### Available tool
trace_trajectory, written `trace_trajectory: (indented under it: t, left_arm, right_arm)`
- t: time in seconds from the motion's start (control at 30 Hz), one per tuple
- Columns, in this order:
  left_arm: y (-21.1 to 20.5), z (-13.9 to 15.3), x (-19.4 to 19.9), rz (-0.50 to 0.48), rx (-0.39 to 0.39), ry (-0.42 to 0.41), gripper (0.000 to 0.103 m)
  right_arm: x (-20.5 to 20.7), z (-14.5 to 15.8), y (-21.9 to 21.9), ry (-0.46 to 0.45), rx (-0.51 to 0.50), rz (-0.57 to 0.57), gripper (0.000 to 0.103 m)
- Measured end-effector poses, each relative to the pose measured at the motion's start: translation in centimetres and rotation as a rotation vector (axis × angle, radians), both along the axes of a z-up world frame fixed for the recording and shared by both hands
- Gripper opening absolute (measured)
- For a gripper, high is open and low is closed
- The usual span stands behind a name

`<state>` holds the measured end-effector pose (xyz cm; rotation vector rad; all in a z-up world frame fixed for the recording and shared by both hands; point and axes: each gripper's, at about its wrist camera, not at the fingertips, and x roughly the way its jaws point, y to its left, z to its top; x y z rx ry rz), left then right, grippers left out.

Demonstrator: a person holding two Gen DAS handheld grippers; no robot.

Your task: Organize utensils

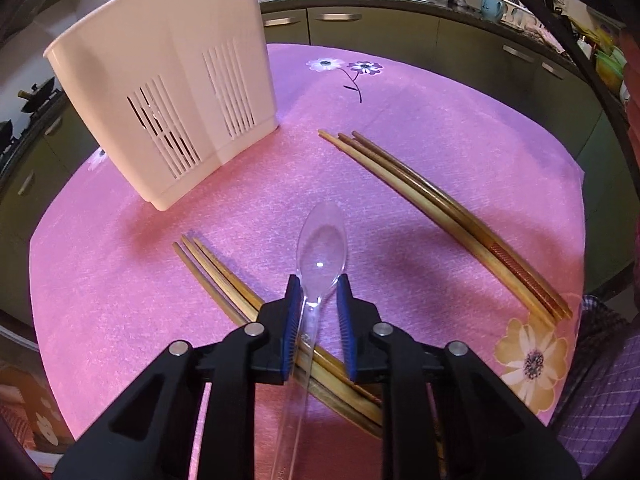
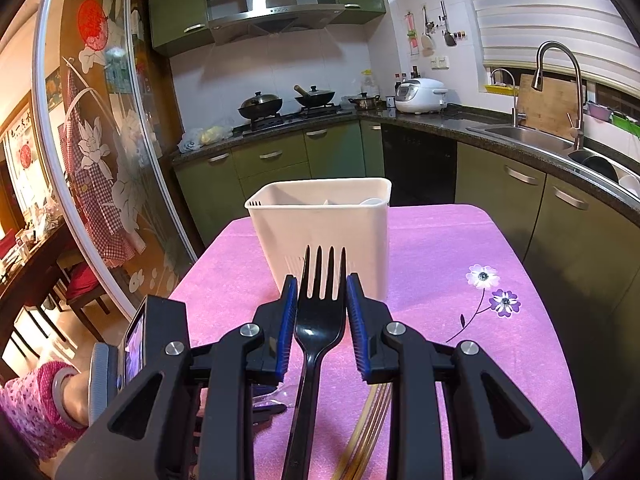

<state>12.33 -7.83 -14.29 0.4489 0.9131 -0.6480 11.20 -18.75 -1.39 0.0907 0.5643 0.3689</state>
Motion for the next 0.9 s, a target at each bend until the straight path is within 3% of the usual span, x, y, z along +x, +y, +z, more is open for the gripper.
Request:
trace_trajectory:
  t: [0.17,0.3,0.67,0.73,0.77,0.9]
  left_arm:
    - [0.0,0.6,-0.6,0.038,-0.027,-0.015,0.017]
    - [0.4,2.8,-1.1,0.060,-0.083,-0.049,0.017]
    - [2.1,13.6,0.1,0.143,-0.256,-0.172,0.016]
    - [1.9,15.1,0.2,0.143,-0.275,-0.181,0.016]
    - [1.8,15.8,0.3,0.147,-0.281,-0.191,0.009]
    - [1.3,17.8,1.4,0.160,-0.299,-0.209,0.008]
  right_arm:
    - [-0.2,0.2,-0.3,-0.011,0.011,-0.006,0.025]
    - [-0.5,0.7,-0.9,-0.030,0.026,-0.015,0.025]
    - [-1.2,2.0,-1.7,-0.068,0.055,-0.014,0.025]
    - [-1.3,2.1,-2.0,-0.073,0.059,-0.015,0.025]
    - [-1.3,2.2,-2.1,-0.073,0.061,-0.016,0.025]
    - [-1.4,2.3,-2.8,-0.077,0.071,-0.022,0.025]
